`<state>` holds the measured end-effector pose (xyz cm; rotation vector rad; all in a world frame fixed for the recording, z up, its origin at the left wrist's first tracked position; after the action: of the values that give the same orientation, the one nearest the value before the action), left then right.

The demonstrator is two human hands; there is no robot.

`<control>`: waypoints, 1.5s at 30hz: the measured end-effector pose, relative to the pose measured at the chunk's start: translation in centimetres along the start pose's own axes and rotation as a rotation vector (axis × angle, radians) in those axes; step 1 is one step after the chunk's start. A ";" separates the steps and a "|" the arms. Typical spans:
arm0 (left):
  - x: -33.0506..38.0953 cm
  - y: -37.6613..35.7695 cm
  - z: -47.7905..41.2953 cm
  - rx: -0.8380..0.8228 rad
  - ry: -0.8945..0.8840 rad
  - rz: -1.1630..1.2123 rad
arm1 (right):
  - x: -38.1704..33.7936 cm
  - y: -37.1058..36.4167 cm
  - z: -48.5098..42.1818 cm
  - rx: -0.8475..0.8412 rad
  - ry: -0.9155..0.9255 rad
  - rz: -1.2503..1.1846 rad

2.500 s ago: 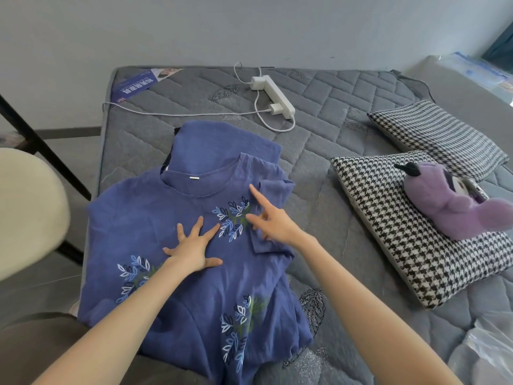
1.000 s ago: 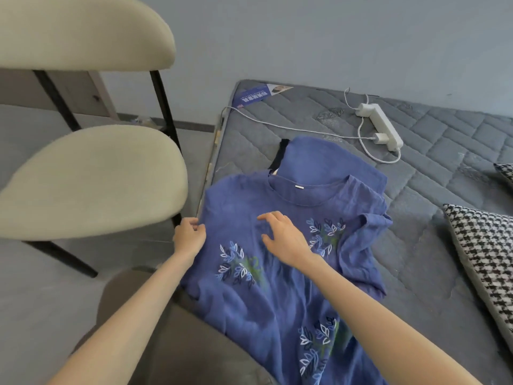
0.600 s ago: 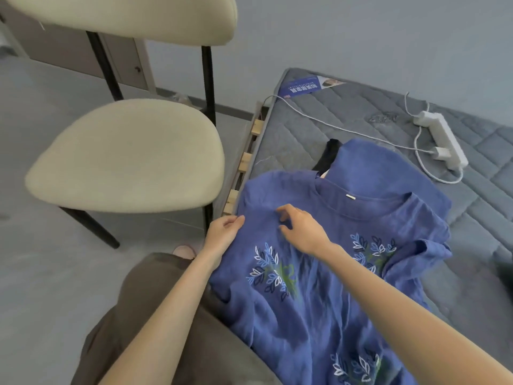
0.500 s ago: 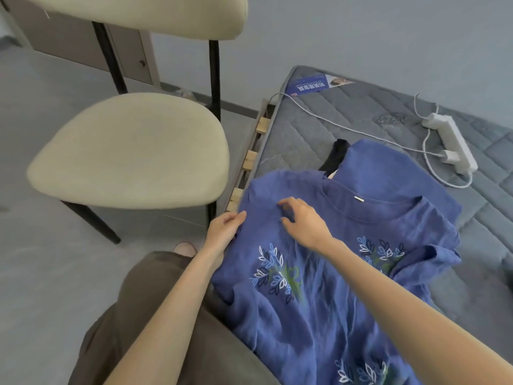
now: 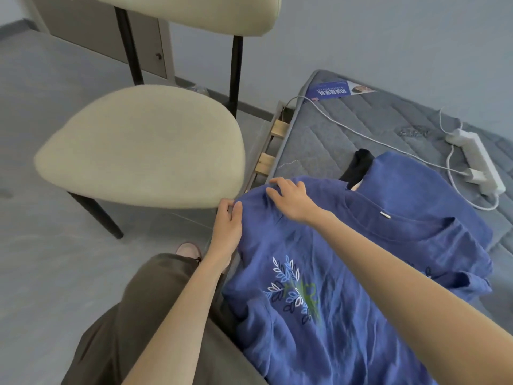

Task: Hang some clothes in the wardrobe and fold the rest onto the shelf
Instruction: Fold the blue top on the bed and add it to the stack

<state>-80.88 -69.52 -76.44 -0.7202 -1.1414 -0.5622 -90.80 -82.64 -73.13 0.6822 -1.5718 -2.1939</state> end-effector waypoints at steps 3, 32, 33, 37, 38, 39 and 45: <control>0.4 1.0 -0.3 0.031 -0.084 -0.071 | -0.4 0.0 -0.5 -0.046 -0.026 0.088; 3.2 0.8 3.0 -0.099 -0.182 0.095 | 1.4 6.7 1.0 0.123 -0.013 -0.342; 2.9 0.3 3.4 -0.166 -0.186 0.064 | 2.5 6.5 1.7 0.122 -0.026 -0.322; 0.8 -2.0 5.1 -0.405 -0.131 -0.143 | 6.2 5.1 4.4 0.088 -0.057 -0.128; 0.2 -2.5 5.5 -0.463 -0.099 -0.181 | 7.0 4.6 4.9 0.084 -0.053 -0.073; -0.2 -2.8 5.9 -0.513 -0.076 -0.214 | 7.7 4.2 5.3 0.088 -0.055 -0.029; 0.5 -2.2 6.1 -0.330 -0.317 -0.471 | 8.0 2.7 6.1 0.166 -0.255 -0.166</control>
<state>-86.05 -66.36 -74.03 -0.8453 -1.5494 -1.0799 -100.83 -83.17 -70.35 0.6192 -1.9043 -2.3664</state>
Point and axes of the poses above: each hand's wrist, its own z-axis away from the middle knuckle, its own y-axis out of the back of the hand, x = y × z, the point moved 3 cm from there along -z, towards the middle knuckle, and after that the axes turned 13 degrees about z, right-handed, at the moved point
